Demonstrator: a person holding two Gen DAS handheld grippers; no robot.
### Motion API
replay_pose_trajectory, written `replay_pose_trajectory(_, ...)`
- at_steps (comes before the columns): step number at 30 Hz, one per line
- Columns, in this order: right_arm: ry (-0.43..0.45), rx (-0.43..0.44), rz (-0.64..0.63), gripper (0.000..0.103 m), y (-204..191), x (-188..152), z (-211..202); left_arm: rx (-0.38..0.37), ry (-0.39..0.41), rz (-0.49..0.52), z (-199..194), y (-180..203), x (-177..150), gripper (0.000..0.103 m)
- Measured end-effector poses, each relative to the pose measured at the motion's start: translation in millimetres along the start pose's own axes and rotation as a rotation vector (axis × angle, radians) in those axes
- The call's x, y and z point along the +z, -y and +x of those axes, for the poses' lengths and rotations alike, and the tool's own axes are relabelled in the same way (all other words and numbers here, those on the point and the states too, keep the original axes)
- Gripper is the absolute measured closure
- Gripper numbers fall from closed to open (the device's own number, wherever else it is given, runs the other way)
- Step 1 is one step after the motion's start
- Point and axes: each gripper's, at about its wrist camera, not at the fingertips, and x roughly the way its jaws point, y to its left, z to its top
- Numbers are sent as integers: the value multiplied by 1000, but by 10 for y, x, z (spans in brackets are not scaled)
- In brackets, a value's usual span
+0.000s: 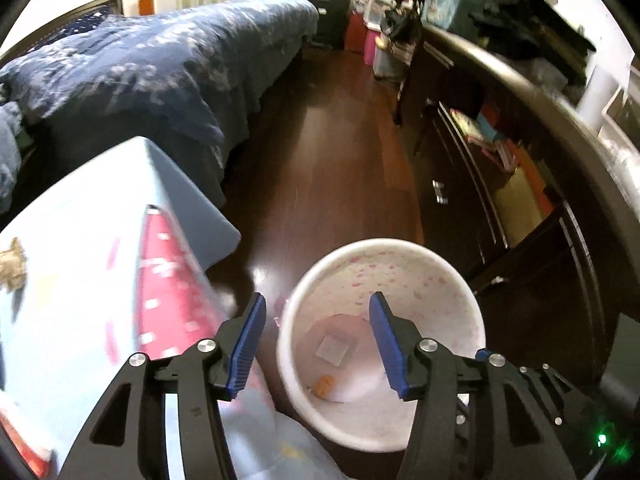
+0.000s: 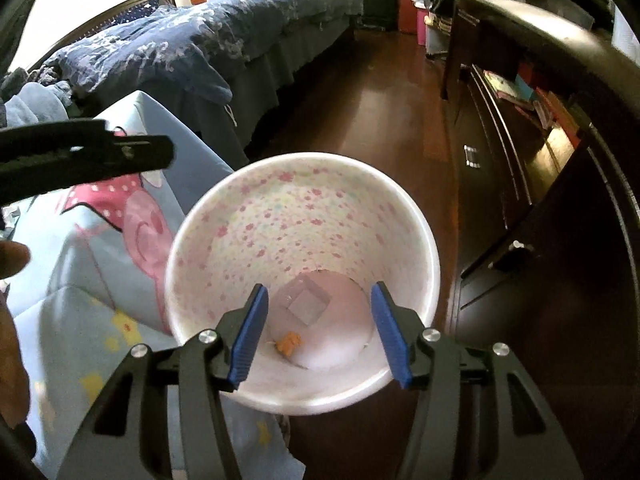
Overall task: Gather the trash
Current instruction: 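Grasp the teal soap dish with the left gripper while the right gripper grasps the red paper cup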
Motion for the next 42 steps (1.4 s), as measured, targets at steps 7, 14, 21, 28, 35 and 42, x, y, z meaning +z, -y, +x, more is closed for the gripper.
replay_pose_trajectory(7,123,71,-133,30,-596,68,-581,210,193,-87,-917,-646,-302,18)
replay_pose_trajectory(14,153,254,-279,19,-1400,46,-940,427,246,-233,-1532,-1494,-816,10)
replay_pose_trajectory(21,136,336,-431,18,-2205,-107,-974,560,186,-367,-1675,-2297,-1300,10)
replay_pose_trajectory(28,119,345,-512,18,-2676,-213,-868,572,123,-459,-1548,-2862,-1592,14)
replay_pose_trajectory(35,107,329,-539,18,-2944,-171,-701,533,98,-457,-1385,-3034,-1639,42)
replay_pose_trajectory(42,105,370,-576,13,-3190,-153,-595,519,135,-483,-1520,-3050,-1686,50)
